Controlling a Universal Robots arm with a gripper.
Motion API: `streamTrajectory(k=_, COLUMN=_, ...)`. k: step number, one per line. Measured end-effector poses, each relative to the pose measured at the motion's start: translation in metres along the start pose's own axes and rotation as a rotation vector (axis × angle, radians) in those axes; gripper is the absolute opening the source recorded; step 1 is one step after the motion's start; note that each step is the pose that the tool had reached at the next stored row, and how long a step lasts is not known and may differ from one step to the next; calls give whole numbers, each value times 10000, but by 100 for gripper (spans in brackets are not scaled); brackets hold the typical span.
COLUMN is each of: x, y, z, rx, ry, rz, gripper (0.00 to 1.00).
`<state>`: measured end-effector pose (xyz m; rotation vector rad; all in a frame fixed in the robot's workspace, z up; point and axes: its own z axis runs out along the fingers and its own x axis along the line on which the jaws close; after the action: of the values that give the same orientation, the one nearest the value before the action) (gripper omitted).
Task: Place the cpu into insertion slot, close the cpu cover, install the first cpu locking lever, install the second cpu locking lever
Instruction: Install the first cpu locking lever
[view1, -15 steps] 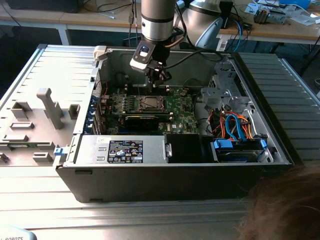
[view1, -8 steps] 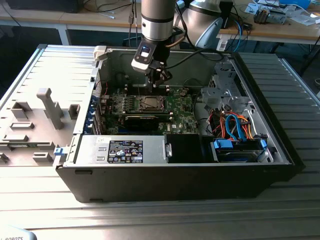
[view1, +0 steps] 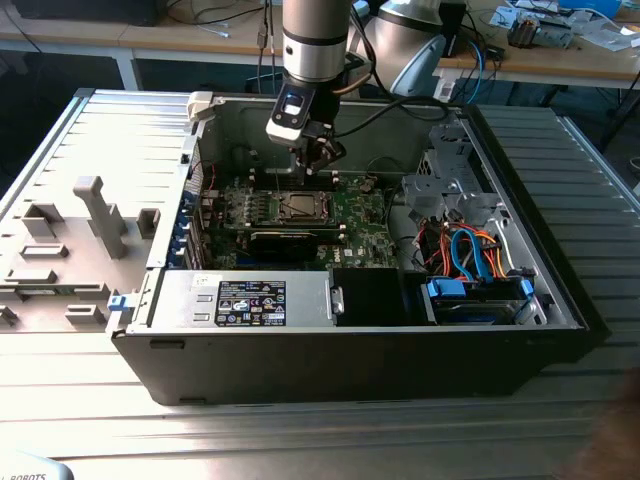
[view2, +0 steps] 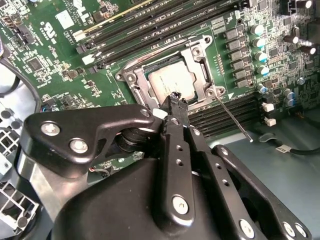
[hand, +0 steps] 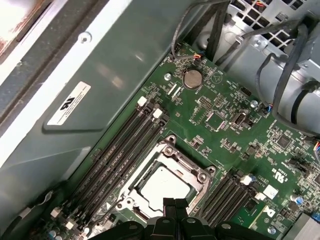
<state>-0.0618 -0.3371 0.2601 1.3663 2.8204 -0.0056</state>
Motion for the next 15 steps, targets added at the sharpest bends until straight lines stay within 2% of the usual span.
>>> streamTrajectory(k=3, x=0, y=0, z=0, rx=22, ry=-31, rz=-234, gripper=11)
streamTrajectory(k=15, x=0, y=1, z=1, rx=29, ry=-47, rz=-794, gripper=11)
